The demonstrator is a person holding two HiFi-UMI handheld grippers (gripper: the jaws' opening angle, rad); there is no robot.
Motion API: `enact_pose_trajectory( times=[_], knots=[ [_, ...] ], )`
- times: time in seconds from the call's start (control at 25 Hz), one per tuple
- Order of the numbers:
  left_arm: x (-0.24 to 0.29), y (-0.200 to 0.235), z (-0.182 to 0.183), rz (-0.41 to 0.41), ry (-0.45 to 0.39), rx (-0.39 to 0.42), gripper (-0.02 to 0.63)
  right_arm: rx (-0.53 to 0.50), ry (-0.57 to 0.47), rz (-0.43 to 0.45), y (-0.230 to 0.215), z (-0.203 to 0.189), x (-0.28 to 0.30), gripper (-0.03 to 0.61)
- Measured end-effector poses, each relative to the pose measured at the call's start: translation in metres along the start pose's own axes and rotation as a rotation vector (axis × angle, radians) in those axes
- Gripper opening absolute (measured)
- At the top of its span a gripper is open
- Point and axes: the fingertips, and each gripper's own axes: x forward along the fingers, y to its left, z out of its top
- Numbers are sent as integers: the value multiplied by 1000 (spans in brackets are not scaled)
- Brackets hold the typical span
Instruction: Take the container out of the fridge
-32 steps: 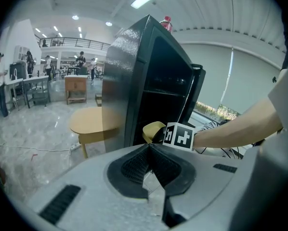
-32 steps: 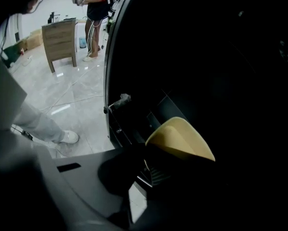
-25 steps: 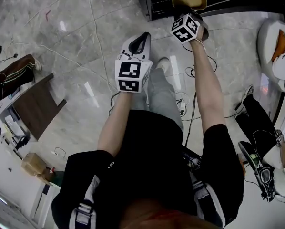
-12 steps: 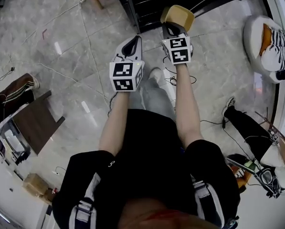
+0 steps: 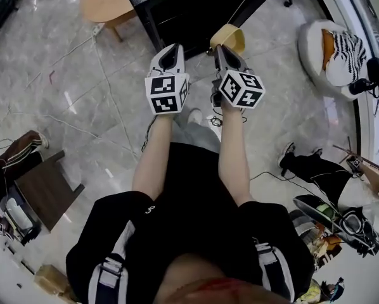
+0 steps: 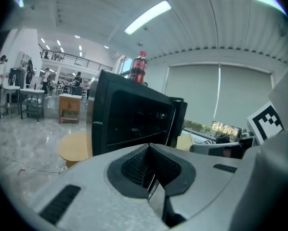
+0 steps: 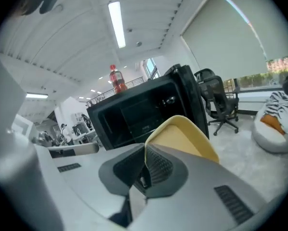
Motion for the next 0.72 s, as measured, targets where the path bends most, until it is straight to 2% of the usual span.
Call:
enact_pose_trajectory(
  times=[0.12, 0.2, 0.4, 0.72],
  knots=[
    [1, -19, 22, -14, -46, 35, 9, 58, -83, 10, -3, 34, -23, 15],
    [2, -29, 36, -25, -72, 58, 9, 61, -131, 18, -1, 51, -33, 15],
    [3, -50, 62, -62, -128, 113, 9, -55, -211, -3, -1, 78, -50, 15],
    [-1, -70, 89, -78, -193, 149, 9, -128, -261, 2, -2, 104, -63, 15]
  ],
)
